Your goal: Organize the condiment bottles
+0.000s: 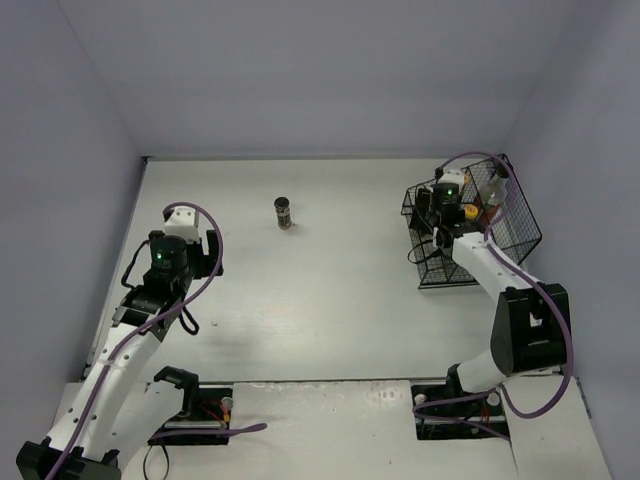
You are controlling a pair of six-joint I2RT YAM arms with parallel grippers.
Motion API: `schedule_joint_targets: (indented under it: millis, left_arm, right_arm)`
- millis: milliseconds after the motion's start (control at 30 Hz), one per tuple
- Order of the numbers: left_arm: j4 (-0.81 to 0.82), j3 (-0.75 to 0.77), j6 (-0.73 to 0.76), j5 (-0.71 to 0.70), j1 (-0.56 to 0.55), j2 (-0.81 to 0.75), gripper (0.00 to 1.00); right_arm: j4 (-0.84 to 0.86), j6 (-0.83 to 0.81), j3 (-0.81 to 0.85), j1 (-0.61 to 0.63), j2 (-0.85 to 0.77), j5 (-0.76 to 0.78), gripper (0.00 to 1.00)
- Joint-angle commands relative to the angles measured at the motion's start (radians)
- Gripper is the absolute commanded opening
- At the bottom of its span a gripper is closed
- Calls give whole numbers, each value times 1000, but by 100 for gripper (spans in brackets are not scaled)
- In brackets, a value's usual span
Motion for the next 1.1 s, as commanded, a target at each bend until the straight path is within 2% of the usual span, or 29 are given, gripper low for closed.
schedule_joint_targets:
  millis: [0,100,500,700,867,1067]
  left_arm:
    - [56,17,4,5,-3,5,77]
    - [56,17,4,6,-3,2,77]
    - [54,17,4,3,-5,-3,77]
    - [52,17,4,3,-5,-4,77]
    - [51,17,5,0,-3,-3,77]
    - [54,15,5,-1,-3,-1,77]
  right_arm:
    - [24,-1,36,-6,-15,5,48]
    - [10,-6,40,-6,-47,5,59]
    - [-83,-27,133,11,-132,-64,74]
    - [-140,-64,250,98,-169,-73,86]
    - [-127,-109,325,198,-120,-187,95]
    - [-51,-145,403,316,26,-294,99]
